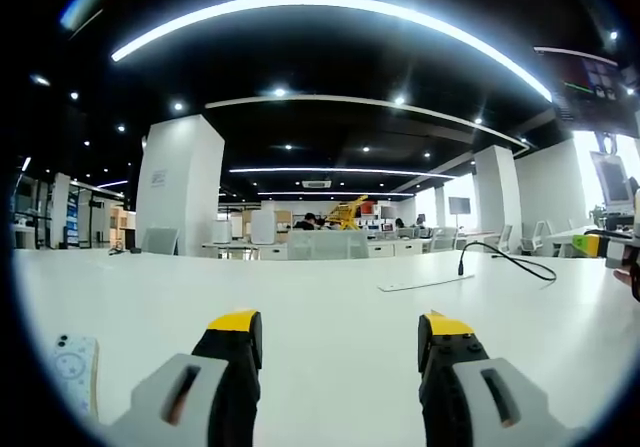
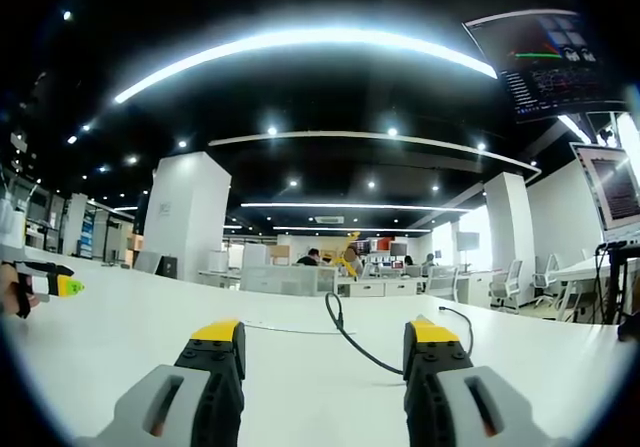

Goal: Locate the USB plug end of the data cable currently connected to the USB port on the desk. Grip the plug, withdraw it from the port, and place it onto the desktop.

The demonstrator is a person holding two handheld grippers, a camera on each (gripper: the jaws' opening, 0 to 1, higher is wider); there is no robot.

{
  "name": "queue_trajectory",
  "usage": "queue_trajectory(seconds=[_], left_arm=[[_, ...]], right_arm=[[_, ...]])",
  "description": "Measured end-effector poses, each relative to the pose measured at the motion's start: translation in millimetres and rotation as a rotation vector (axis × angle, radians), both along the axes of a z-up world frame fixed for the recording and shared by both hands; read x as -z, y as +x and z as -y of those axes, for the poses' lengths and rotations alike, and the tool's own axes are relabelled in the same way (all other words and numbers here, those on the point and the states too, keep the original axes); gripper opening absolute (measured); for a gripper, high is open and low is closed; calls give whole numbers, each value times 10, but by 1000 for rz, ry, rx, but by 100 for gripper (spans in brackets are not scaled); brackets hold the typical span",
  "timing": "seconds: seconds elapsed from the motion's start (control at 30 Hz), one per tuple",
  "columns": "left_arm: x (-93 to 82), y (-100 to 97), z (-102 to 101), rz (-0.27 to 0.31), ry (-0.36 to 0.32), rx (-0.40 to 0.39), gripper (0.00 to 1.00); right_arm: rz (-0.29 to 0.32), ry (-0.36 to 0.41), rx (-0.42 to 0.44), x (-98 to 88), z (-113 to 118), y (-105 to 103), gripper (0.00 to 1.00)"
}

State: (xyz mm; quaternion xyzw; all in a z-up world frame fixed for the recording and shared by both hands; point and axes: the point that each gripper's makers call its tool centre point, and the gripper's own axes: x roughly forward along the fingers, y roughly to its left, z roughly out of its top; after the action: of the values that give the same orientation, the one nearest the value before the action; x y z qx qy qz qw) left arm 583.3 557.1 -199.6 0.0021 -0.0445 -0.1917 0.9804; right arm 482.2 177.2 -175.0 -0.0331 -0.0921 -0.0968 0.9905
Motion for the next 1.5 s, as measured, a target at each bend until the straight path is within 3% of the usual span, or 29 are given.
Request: queue_trajectory(seconds=[1.0, 1.5], left_arm=[[1, 20, 47, -11, -9, 15, 63], [-84, -21, 127, -5, -3, 43, 63]], right_arm=[[-19, 27, -6, 29, 17, 31, 67], [-8, 28, -21, -38, 24, 42, 65]])
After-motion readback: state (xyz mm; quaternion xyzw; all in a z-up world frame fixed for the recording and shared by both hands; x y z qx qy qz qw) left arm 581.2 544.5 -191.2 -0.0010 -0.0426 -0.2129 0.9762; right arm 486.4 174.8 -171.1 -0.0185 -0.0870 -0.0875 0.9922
